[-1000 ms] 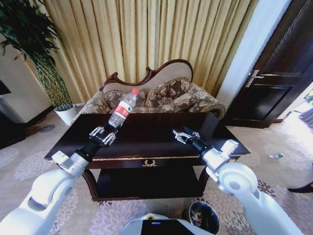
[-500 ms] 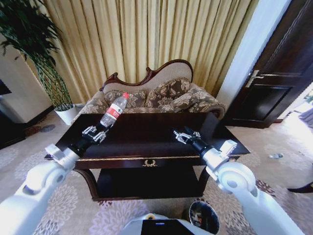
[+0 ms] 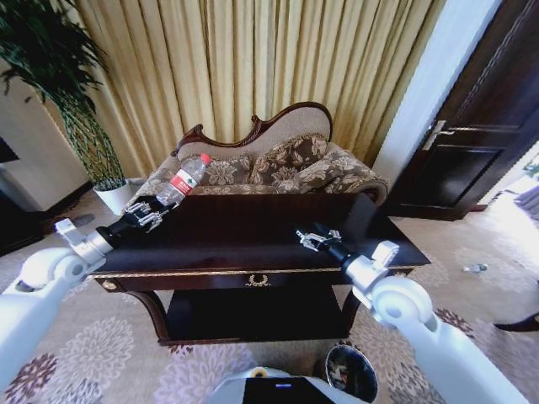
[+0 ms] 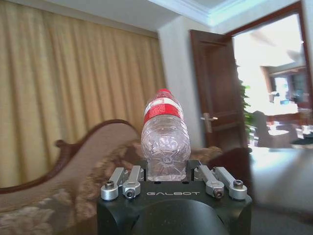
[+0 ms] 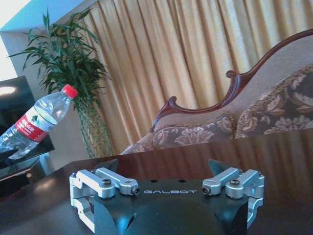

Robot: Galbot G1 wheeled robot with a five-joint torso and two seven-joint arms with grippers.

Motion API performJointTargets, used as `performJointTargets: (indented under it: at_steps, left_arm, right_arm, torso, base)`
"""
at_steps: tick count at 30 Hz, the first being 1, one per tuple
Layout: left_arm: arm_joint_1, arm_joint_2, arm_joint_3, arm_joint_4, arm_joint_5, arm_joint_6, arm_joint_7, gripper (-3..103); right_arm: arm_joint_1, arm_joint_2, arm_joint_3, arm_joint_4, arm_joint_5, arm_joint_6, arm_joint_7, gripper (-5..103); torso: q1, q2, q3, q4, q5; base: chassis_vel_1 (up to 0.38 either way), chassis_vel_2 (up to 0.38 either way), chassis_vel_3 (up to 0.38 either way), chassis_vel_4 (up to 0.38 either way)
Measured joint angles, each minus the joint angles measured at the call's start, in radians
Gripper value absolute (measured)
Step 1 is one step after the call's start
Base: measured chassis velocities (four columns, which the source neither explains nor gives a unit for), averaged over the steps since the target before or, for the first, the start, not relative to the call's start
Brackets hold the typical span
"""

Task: Move to the front of the table and place the trash on the table into the trash bin.

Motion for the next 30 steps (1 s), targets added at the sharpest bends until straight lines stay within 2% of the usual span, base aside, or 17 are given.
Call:
performJointTargets:
  at_steps: [2,6,8,9,10,11,12,14,15,17,23,30]
  left_arm:
    - [-0.003,0.010,0.024,-0.013,0.000,-0.005,0.040,40]
    - [-0.005,0.014,0.053,-0.045,0.010,-0.014,0.079,40]
    - [-0.019,0.013,0.087,-0.080,0.035,-0.026,0.109,40]
    - [-0.026,0.011,0.103,-0.094,0.043,-0.029,0.111,40]
    - [-0.026,0.011,0.103,-0.094,0.043,-0.029,0.111,40]
    - [-0.033,0.009,0.119,-0.106,0.048,-0.031,0.113,40]
    - [-0.033,0.009,0.119,-0.106,0.048,-0.031,0.113,40]
    - [-0.051,0.000,0.152,-0.123,0.052,-0.031,0.108,40]
    - [-0.051,0.000,0.152,-0.123,0.052,-0.031,0.108,40]
    - [-0.064,-0.012,0.172,-0.127,0.056,-0.031,0.102,40]
    - [-0.079,-0.026,0.188,-0.140,0.064,-0.031,0.098,40]
    - [-0.086,-0.046,0.199,-0.152,0.080,-0.032,0.096,40]
  right_arm:
    - [0.055,-0.002,-0.051,-0.019,0.002,0.000,0.020,100]
    - [0.098,-0.002,-0.083,-0.033,0.023,0.000,0.047,100]
    - [0.138,-0.007,-0.093,-0.033,0.117,0.000,0.087,100]
    - [0.151,-0.021,-0.094,-0.025,0.203,-0.001,0.111,100]
    - [0.151,-0.021,-0.094,-0.025,0.203,-0.001,0.111,100]
    - [0.161,-0.045,-0.091,-0.015,0.296,-0.001,0.132,100]
    - [0.161,-0.045,-0.091,-0.015,0.296,-0.001,0.132,100]
    - [0.175,-0.099,-0.076,-0.011,0.430,-0.002,0.143,100]
    - [0.175,-0.099,-0.076,-0.011,0.430,-0.002,0.143,100]
    - [0.195,-0.113,-0.073,-0.017,0.494,-0.001,0.150,100]
    - [0.222,-0.081,-0.102,0.006,0.562,0.005,0.184,100]
    - [0.215,-0.064,-0.111,0.034,0.583,0.006,0.160,100]
  torso:
    - [0.000,0.000,0.000,0.0001,0.0000]
    - [0.000,0.000,0.000,0.0000,0.0000]
    - [0.000,0.000,0.000,-0.0001,0.0004]
    - [0.000,0.000,0.000,-0.0001,0.0005]
    - [0.000,0.000,0.000,-0.0001,0.0005]
    - [0.000,0.000,0.000,-0.0001,0.0001]
    - [0.000,0.000,0.000,-0.0001,0.0001]
    - [0.000,0.000,0.000,-0.0003,0.0001]
    - [0.000,0.000,0.000,-0.0003,0.0001]
    - [0.000,0.000,0.000,-0.0003,0.0002]
    - [0.000,0.000,0.000,0.0001,0.0002]
    - [0.000,0.000,0.000,-0.0002,0.0002]
  base:
    - [0.000,0.000,0.000,0.000]
    - [0.000,0.000,0.000,0.000]
    - [0.000,0.000,0.000,0.000]
    - [0.000,0.000,0.000,0.000]
    - [0.000,0.000,0.000,0.000]
    - [0.000,0.000,0.000,0.000]
    - [0.000,0.000,0.000,0.000]
    - [0.000,0.000,0.000,0.000]
    - [0.000,0.000,0.000,0.000]
    - [0.000,0.000,0.000,0.000]
    - [0.000,0.000,0.000,0.000]
    - [0.000,0.000,0.000,0.000]
